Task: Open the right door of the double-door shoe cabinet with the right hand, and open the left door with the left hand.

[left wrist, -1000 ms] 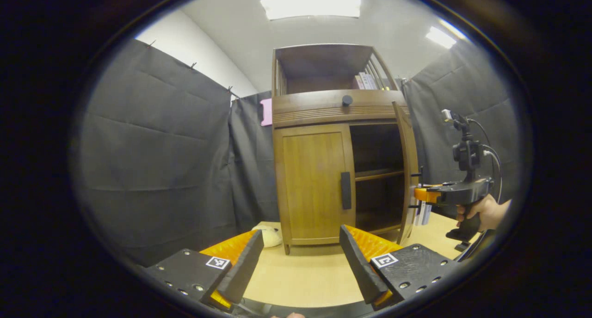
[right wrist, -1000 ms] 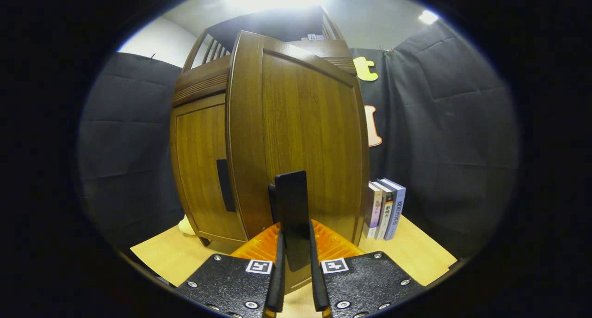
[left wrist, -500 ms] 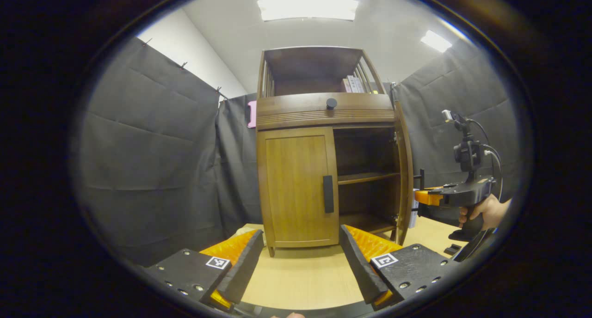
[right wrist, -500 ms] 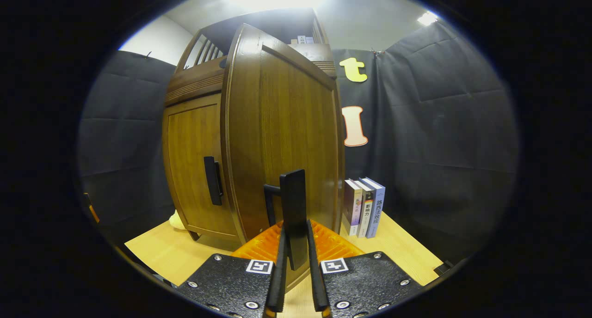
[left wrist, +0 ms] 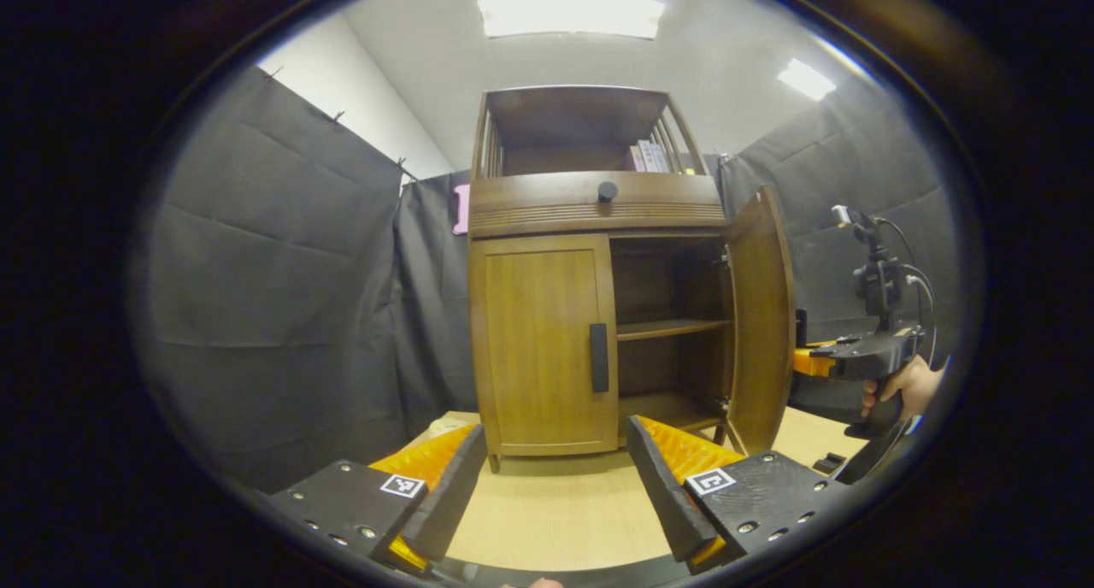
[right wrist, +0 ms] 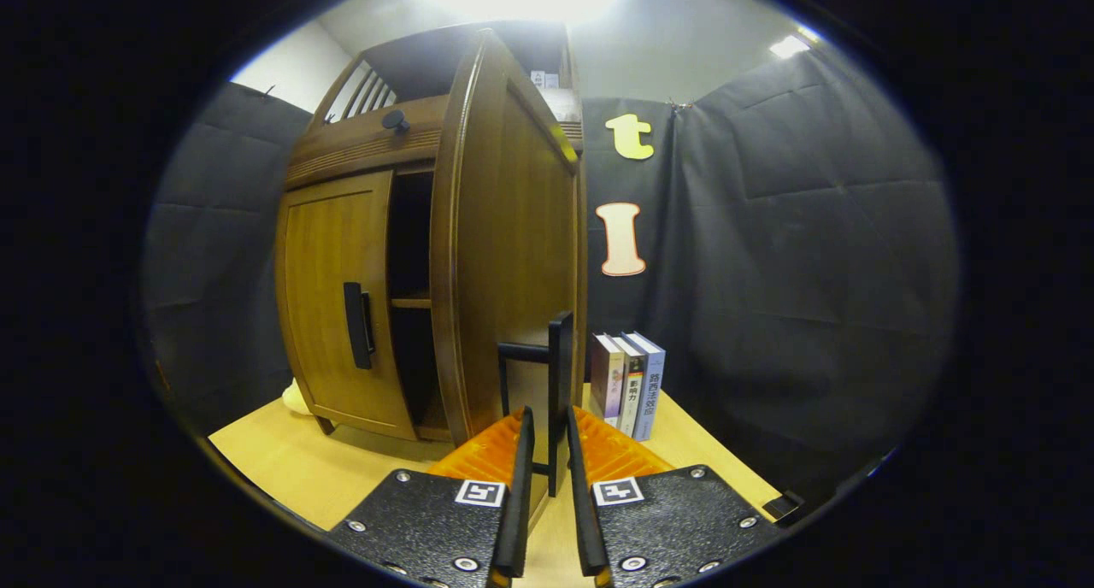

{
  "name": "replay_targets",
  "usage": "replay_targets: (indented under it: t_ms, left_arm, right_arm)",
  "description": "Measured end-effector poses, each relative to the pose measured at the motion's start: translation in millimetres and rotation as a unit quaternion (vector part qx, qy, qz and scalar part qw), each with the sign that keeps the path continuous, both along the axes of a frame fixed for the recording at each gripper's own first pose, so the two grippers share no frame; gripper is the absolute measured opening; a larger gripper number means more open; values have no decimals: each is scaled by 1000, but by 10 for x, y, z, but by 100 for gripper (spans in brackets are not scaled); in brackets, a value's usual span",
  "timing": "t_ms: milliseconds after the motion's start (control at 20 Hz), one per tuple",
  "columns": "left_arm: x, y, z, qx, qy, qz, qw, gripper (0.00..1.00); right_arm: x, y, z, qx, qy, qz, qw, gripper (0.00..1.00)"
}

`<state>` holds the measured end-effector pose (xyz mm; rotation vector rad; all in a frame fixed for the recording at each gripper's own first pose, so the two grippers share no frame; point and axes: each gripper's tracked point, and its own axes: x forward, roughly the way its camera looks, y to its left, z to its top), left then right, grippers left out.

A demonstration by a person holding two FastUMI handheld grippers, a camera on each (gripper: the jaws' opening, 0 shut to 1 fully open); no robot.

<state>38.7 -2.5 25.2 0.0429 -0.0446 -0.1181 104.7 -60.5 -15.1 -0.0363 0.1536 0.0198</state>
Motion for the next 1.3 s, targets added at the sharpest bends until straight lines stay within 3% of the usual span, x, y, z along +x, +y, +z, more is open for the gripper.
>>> replay_targets:
  t_ms: [250, 500, 850, 900, 1050, 1200, 1300]
  left_arm:
    - [3, -22, -3, 0, 1, -8, 1000, 100]
    - [4, -39, -12, 2, 3, -19, 1000, 100]
    - [9, -65, -11, -4, 4, -29, 1000, 100]
    - [10, -66, -16, -5, 4, -30, 1000, 100]
    - [35, -96, -27, -7, 5, -36, 999, 100]
    - [29, -93, -28, -6, 5, -40, 999, 100]
    - [31, -97, -34, -6, 5, -40, 999, 100]
  right_arm:
    - [-56, -341, 14, -2, -4, -35, 999, 17]
    - [-134, -695, 31, -2, -8, -76, 997, 17]
    - [-317, -1118, 88, 5, -15, -116, 993, 26]
    - [-348, -1104, 94, 11, -15, -111, 994, 36]
    - [-422, -1133, 128, -15, -24, -109, 994, 52]
    - [-623, -1060, 251, -30, -43, -103, 993, 89]
    - [-744, -966, 267, -30, -48, -95, 994, 94]
